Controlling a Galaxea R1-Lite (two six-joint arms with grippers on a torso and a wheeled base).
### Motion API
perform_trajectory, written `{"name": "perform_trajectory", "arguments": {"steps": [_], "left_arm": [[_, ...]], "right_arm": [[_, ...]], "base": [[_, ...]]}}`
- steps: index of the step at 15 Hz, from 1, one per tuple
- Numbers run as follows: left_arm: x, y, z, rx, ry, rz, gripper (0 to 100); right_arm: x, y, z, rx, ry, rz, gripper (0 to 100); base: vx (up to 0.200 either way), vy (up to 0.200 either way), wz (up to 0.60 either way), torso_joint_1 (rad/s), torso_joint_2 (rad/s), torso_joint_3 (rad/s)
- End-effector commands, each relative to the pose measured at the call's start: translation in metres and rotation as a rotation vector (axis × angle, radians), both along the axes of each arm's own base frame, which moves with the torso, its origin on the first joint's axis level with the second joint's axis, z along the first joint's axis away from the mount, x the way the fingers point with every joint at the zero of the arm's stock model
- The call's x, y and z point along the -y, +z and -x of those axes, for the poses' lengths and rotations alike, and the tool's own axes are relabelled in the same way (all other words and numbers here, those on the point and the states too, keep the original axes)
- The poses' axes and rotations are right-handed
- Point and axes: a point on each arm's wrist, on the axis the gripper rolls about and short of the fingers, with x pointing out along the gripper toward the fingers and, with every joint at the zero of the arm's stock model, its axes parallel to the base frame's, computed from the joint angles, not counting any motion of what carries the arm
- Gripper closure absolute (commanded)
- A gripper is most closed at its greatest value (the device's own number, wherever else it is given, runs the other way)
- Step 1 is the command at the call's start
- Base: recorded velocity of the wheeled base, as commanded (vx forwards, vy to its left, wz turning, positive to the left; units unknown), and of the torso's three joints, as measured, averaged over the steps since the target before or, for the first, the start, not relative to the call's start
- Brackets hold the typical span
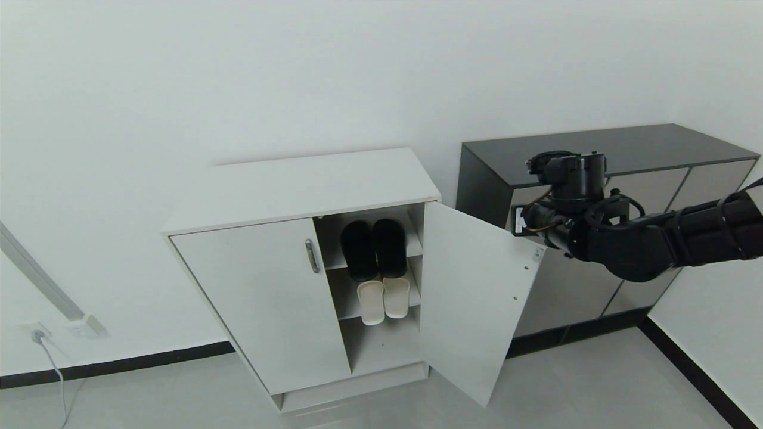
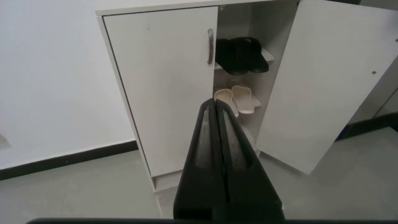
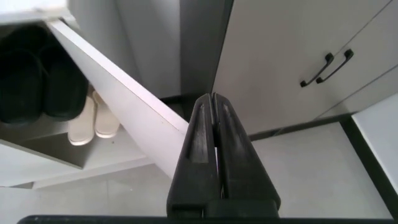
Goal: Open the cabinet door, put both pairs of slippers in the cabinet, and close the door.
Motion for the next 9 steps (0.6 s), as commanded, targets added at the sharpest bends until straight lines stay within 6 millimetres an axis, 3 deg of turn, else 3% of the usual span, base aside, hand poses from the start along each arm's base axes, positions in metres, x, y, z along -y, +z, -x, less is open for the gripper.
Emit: {"name": "perform_trajectory", "arguments": {"steps": [1, 9], "left_arm": [[0.0, 0.0, 0.0, -0.002, 0.0, 0.0, 100], [0.0, 0.0, 0.0, -0.002, 0.001, 0.0, 100]], "right_arm": [[0.001, -0.02, -0.013, -0.041, -0.009, 0.016, 100], [0.001, -0.039, -0.023, -0.079, -0.018, 0.016, 100]], "base": [[0.0, 0.0, 0.0, 0.0, 0.0, 0.0], [0.0, 0.0, 0.0, 0.0, 0.0, 0.0]]}}
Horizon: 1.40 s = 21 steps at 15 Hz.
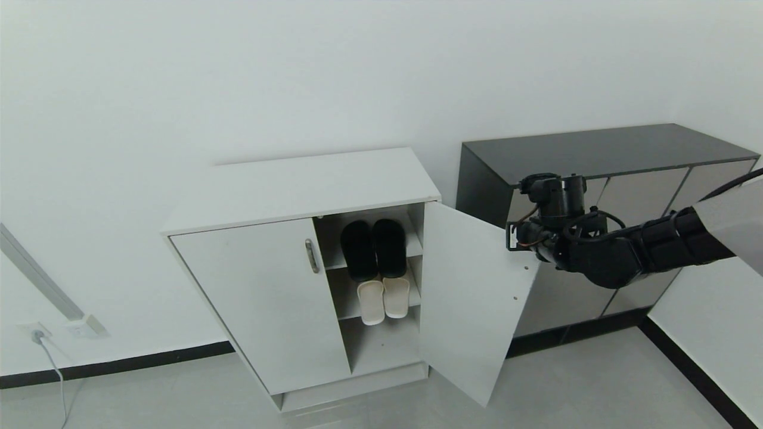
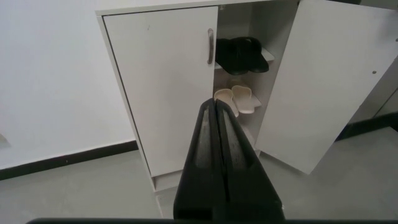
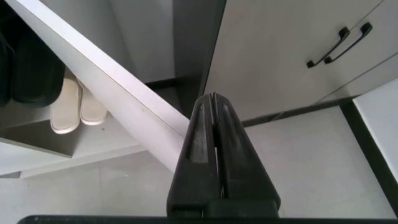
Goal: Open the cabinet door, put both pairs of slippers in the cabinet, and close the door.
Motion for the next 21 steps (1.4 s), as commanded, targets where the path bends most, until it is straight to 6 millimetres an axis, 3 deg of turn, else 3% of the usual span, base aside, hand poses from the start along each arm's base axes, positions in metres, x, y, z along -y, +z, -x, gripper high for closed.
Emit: {"name": "perform_trajectory", "arguments": {"steps": [1, 4, 8, 10, 12, 21], "left_arm": [[0.0, 0.0, 0.0, -0.002, -0.001, 0.0, 100], [0.0, 0.0, 0.0, -0.002, 0.001, 0.0, 100], [0.0, 0.0, 0.0, 0.0, 0.001, 0.0, 100], [0.0, 0.0, 0.0, -0.002, 0.001, 0.002, 100], [0.0, 0.0, 0.0, -0.002, 0.001, 0.002, 100], [0.0, 0.0, 0.0, 0.0, 0.002, 0.009, 100]], "right_arm": [[-0.002, -0.003, 0.001, -0.007, 0.005, 0.002, 100], [-0.007, -0.006, 0.01, -0.025, 0.023, 0.008, 100], [-0.022, -0.001, 0.039, -0.018, 0.077, -0.013, 100], [-0.04, 0.0, 0.071, -0.013, 0.159, -0.013, 100], [-0.052, -0.001, 0.091, -0.008, 0.218, -0.016, 100], [-0.048, 0.006, 0.102, 0.058, 0.269, -0.007, 100]], "base": [[0.0, 0.0, 0.0, 0.0, 0.0, 0.0], [0.0, 0.0, 0.0, 0.0, 0.0, 0.0], [0.0, 0.0, 0.0, 0.0, 0.0, 0.0], [0.0, 0.0, 0.0, 0.0, 0.0, 0.0], [0.0, 0.0, 0.0, 0.0, 0.0, 0.0], [0.0, 0.0, 0.0, 0.0, 0.0, 0.0]]}}
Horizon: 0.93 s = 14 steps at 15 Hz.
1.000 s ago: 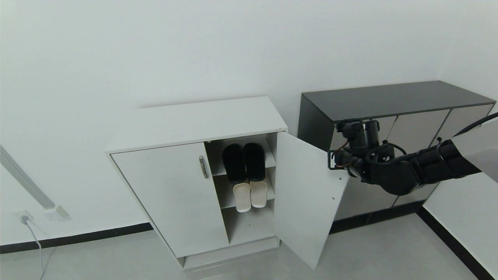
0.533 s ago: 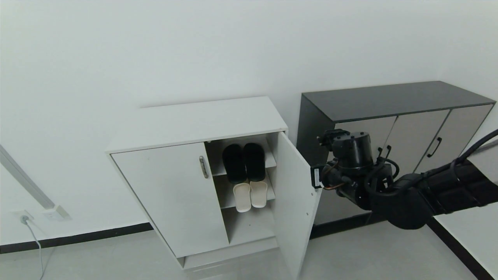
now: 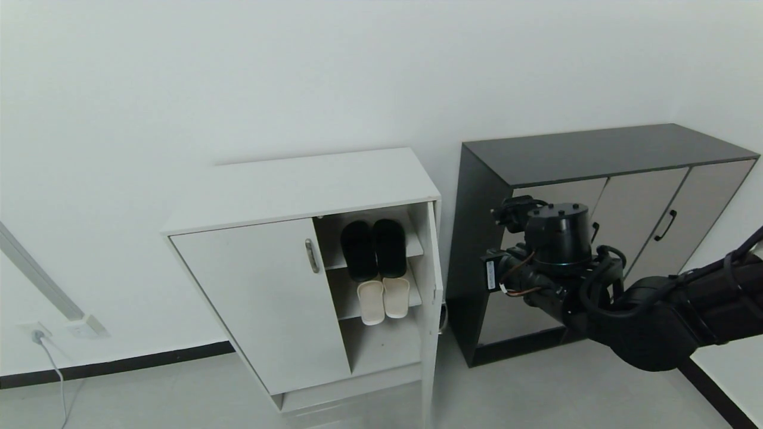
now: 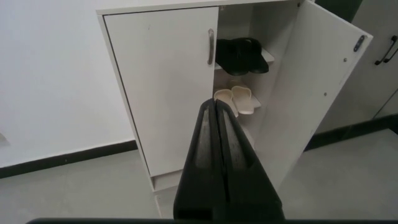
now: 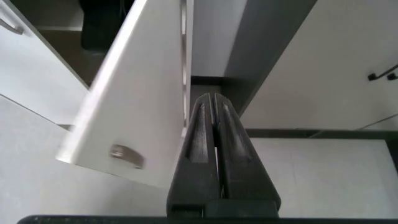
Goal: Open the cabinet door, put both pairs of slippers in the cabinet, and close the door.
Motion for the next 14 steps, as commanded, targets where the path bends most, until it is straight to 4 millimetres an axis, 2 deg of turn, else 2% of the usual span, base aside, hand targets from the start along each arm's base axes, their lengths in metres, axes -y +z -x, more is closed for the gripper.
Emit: {"name": "perform_trajectory", "arguments": {"steps": [1, 3, 11, 14], "left_arm": [[0.0, 0.0, 0.0, -0.001, 0.003, 0.0, 100], [0.0, 0.0, 0.0, -0.003, 0.006, 0.002, 100], [0.0, 0.0, 0.0, -0.002, 0.006, 0.0, 100], [0.0, 0.0, 0.0, -0.002, 0.006, 0.0, 100]], "right_arm": [[0.002, 0.008, 0.004, 0.019, 0.003, -0.011, 100], [0.0, 0.01, 0.005, 0.025, 0.011, -0.009, 100], [-0.004, 0.017, 0.004, 0.057, 0.035, -0.036, 100], [0.0, 0.019, 0.002, 0.094, 0.03, -0.029, 100]], "base": [[0.0, 0.0, 0.0, 0.0, 0.0, 0.0], [0.0, 0.0, 0.0, 0.0, 0.0, 0.0], [0.0, 0.0, 0.6, 0.001, 0.0, 0.003], [0.0, 0.0, 0.0, 0.0, 0.0, 0.0]]}}
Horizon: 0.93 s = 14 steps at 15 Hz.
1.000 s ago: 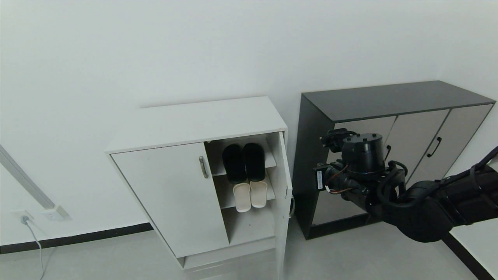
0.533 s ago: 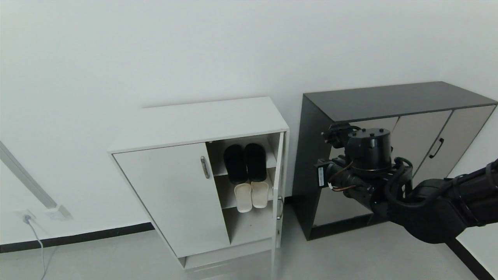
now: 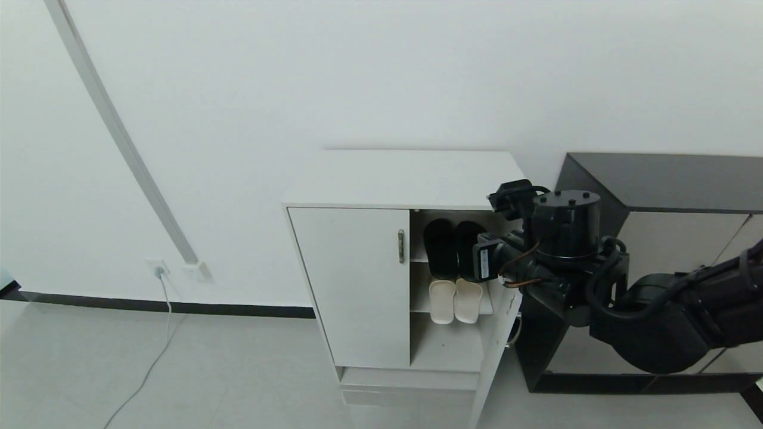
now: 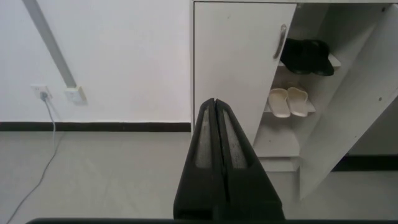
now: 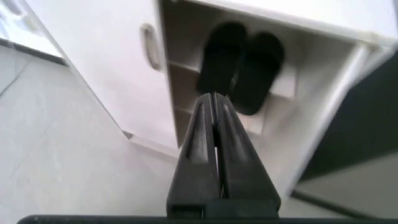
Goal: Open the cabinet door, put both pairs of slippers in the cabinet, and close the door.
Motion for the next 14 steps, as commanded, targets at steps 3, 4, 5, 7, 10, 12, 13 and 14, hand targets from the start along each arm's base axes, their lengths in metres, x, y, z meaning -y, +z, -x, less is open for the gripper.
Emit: {"name": "perform_trajectory", "arguments": {"steps": [3, 4, 5, 7, 10, 12, 13, 14], "left_arm": [[0.0, 0.0, 0.0, 0.0, 0.001, 0.0, 100], [0.0, 0.0, 0.0, -0.002, 0.001, 0.0, 100], [0.0, 0.0, 0.0, 0.0, 0.001, 0.0, 100], [0.0, 0.0, 0.0, -0.002, 0.001, 0.0, 100], [0.0, 0.0, 0.0, -0.002, 0.001, 0.0, 100], [0.0, 0.0, 0.0, -0.002, 0.001, 0.0, 100], [0.0, 0.0, 0.0, 0.0, 0.001, 0.0, 100], [0.0, 0.0, 0.0, 0.0, 0.001, 0.0, 100]], "right_arm": [[0.011, 0.003, -0.003, 0.01, -0.038, 0.01, 100], [0.019, 0.003, 0.0, 0.003, -0.056, 0.04, 100], [0.025, 0.004, 0.004, 0.008, -0.069, 0.072, 100], [0.034, 0.003, 0.012, -0.002, -0.125, 0.102, 100], [0.048, -0.007, 0.031, -0.07, -0.149, 0.159, 100], [0.052, -0.02, 0.037, -0.109, -0.147, 0.182, 100], [0.053, -0.026, 0.038, -0.127, -0.144, 0.192, 100], [0.053, -0.032, 0.04, -0.146, -0.139, 0.202, 100]], "base": [[0.0, 0.0, 0.0, 0.0, 0.0, 0.0], [0.0, 0.0, 0.0, 0.0, 0.0, 0.0], [0.0, 0.0, 0.0, 0.0, 0.0, 0.0], [0.0, 0.0, 0.0, 0.0, 0.0, 0.0], [0.0, 0.0, 0.0, 0.0, 0.0, 0.0], [0.0, 0.0, 0.0, 0.0, 0.0, 0.0], [0.0, 0.0, 0.0, 0.0, 0.0, 0.0], [0.0, 0.0, 0.0, 0.0, 0.0, 0.0]]}}
